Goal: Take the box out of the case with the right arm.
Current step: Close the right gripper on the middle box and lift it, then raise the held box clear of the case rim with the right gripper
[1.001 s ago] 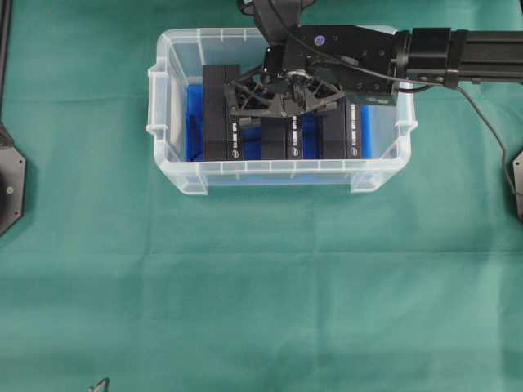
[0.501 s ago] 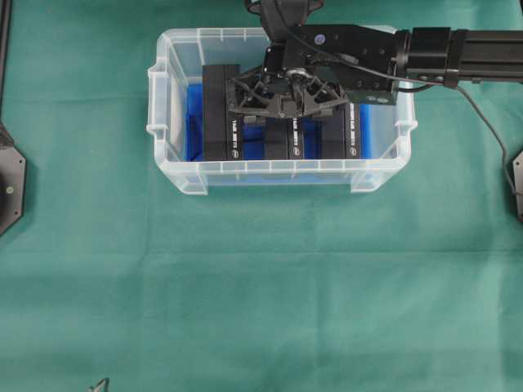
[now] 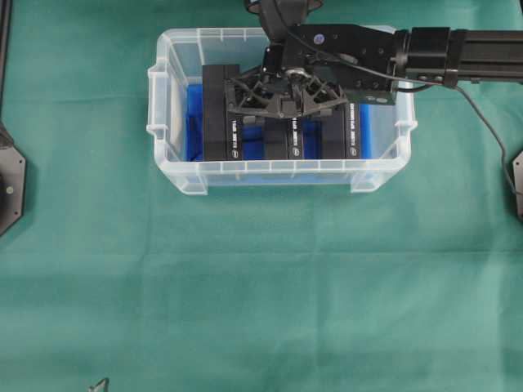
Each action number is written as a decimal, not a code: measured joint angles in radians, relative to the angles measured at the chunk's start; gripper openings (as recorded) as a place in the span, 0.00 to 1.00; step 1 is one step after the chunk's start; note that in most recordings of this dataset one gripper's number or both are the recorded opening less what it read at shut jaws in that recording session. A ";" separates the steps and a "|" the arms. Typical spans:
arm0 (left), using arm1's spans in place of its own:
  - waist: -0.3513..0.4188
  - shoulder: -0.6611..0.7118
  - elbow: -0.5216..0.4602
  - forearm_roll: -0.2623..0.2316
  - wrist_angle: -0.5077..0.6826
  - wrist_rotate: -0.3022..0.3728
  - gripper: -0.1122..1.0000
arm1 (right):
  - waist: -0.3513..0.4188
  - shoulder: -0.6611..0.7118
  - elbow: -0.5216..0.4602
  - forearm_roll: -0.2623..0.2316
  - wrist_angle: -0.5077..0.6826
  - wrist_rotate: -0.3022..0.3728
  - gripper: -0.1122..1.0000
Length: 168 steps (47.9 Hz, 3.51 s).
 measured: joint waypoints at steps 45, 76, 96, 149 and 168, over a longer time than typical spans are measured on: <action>0.000 -0.003 0.000 -0.002 0.000 0.000 0.12 | 0.025 -0.028 -0.476 -0.054 0.568 0.006 0.69; 0.000 -0.005 0.002 -0.002 0.000 0.000 0.12 | 0.049 -0.028 -0.606 -0.077 0.669 0.008 0.69; 0.000 -0.006 0.000 0.000 0.000 0.000 0.12 | 0.051 -0.028 -0.606 -0.077 0.670 0.009 0.69; 0.000 -0.005 0.000 -0.002 0.000 0.000 0.12 | 0.049 -0.028 -0.606 -0.078 0.670 0.009 0.69; 0.000 -0.006 0.000 -0.002 0.000 0.000 0.12 | 0.049 -0.028 -0.606 -0.078 0.670 0.009 0.69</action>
